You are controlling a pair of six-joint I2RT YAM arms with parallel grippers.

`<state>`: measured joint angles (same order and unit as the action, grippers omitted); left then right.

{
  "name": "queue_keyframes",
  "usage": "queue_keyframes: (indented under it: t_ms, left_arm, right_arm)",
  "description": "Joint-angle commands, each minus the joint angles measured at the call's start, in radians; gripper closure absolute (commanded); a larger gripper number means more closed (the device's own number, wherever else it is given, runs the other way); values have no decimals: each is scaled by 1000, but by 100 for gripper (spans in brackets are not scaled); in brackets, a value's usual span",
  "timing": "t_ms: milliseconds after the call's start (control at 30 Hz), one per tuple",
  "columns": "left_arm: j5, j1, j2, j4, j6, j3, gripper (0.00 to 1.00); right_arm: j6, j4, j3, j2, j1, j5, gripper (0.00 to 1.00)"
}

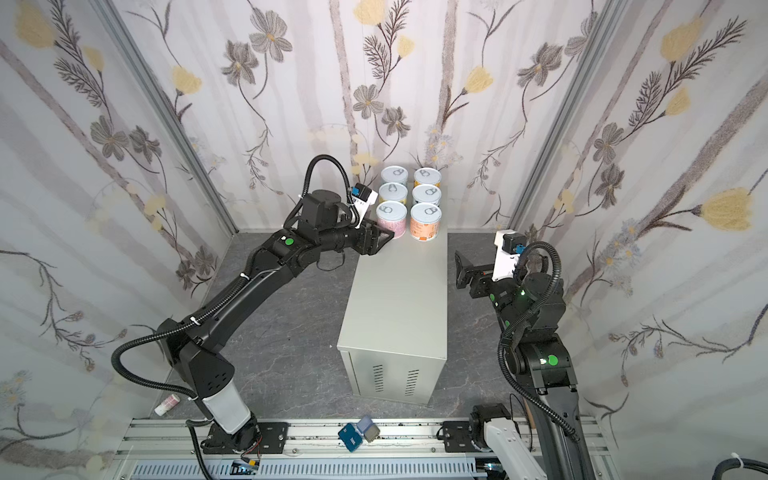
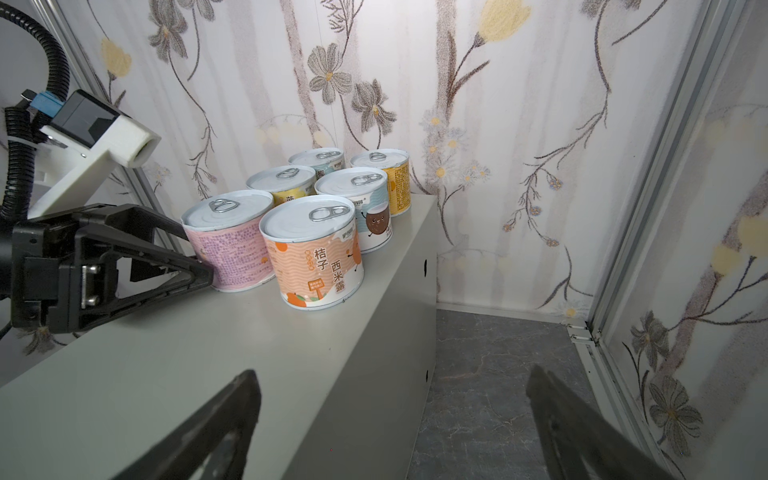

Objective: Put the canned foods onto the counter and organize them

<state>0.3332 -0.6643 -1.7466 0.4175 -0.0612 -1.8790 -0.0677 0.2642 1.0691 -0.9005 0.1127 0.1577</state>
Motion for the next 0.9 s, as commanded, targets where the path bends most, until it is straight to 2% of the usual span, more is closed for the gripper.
queue_keyframes:
  t_ms: [0, 67, 200, 867]
  left_arm:
    - [-20, 2, 5, 74, -33, 17, 12]
    - [-26, 0, 11, 59, -40, 29, 6]
    - [-54, -5, 11, 31, -60, 37, 4]
    - [-130, -40, -64, -1, -78, -26, 5]
  right_arm:
    - [2, -19, -4, -3, 1, 5, 0]
    - [1, -19, -6, 0, 1, 2, 0]
    - [0, -20, -6, 3, 1, 5, 0]
    - [2, -21, -20, 9, 2, 5, 0]
